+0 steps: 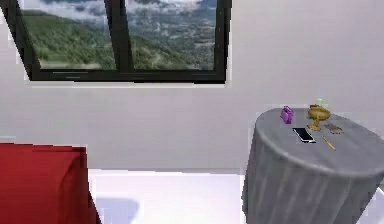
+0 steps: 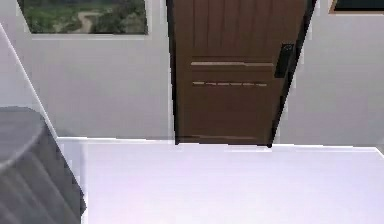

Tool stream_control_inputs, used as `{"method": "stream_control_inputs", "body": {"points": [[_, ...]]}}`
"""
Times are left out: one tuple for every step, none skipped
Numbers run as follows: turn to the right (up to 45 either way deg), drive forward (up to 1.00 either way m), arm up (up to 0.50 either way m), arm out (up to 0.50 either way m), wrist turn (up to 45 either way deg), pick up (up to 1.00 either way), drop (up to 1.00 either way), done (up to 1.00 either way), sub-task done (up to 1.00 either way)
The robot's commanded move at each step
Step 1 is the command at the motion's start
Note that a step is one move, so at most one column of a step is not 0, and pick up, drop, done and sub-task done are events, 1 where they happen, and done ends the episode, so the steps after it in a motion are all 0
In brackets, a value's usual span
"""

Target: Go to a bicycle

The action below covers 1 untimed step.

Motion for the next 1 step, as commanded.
{"method": "stream_control_inputs", "body": {"points": [[-3.0,0.00,0.00,0.00,0.0,0.00,0.00,0.00,0.00]]}}
